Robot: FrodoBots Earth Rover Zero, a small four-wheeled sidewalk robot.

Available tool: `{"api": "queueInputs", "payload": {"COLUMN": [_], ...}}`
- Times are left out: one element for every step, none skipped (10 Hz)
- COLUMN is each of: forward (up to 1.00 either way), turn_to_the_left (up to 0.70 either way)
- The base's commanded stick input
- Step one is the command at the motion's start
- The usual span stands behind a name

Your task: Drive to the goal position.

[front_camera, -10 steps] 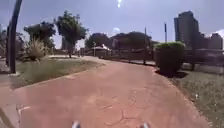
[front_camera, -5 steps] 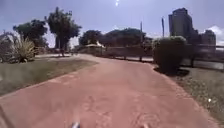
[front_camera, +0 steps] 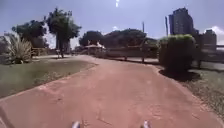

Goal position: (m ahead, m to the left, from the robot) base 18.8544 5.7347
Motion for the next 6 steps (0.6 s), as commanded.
{"api": "queueInputs", "payload": {"forward": [0.85, 0.85, 0.85, 0.85, 0.85, 0.85], "turn_to_the_left": [0.00, 0.00, 0.00, 0.00, 0.00, 0.00]}}
